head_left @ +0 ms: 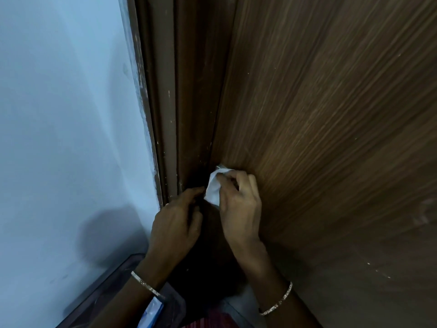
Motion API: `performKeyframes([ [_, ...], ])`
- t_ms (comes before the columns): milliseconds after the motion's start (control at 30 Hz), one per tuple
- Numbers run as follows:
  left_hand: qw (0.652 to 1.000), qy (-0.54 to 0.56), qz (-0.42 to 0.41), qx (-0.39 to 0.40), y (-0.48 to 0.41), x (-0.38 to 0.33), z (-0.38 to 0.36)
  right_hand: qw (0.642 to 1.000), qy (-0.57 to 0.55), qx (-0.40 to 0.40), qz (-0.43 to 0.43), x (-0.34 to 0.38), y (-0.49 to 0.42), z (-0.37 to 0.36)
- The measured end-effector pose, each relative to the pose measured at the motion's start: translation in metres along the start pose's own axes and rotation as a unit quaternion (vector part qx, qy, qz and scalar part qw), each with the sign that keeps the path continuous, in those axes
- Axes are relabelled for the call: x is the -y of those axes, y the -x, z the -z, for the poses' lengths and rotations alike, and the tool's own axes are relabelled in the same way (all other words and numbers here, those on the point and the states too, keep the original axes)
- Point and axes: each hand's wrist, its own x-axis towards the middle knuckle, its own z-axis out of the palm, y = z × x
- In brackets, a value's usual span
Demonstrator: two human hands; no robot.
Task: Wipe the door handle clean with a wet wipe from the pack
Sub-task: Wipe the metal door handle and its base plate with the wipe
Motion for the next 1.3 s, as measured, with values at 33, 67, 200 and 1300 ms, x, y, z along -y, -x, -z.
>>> performKeyframes([
  [33, 1.0, 0.002, -0.017, -0.019, 0.0, -0.005, 0.001, 1.0, -0.01, 0.0, -0.006, 0.0, -0.003, 0.001],
  [67, 0.999, 0.024, -0.035, -0.026, -0.002, -0.01, 0.001, 1.0, -0.022, -0.005, -0.012, 0.0, -0.005, 0.002],
  [200, 0.991, 0.063, -0.119, -0.023, -0.018, -0.015, -0.006, 0.987, -0.133, -0.005, -0.094, 0.004, -0.009, 0.011],
  [1300, 0.999, -0.014, 0.043, 0.003, -0.033, 0.003, -0.04, 0.936, -0.229, 0.055, -0.261, -0.017, 0.068, 0.045],
])
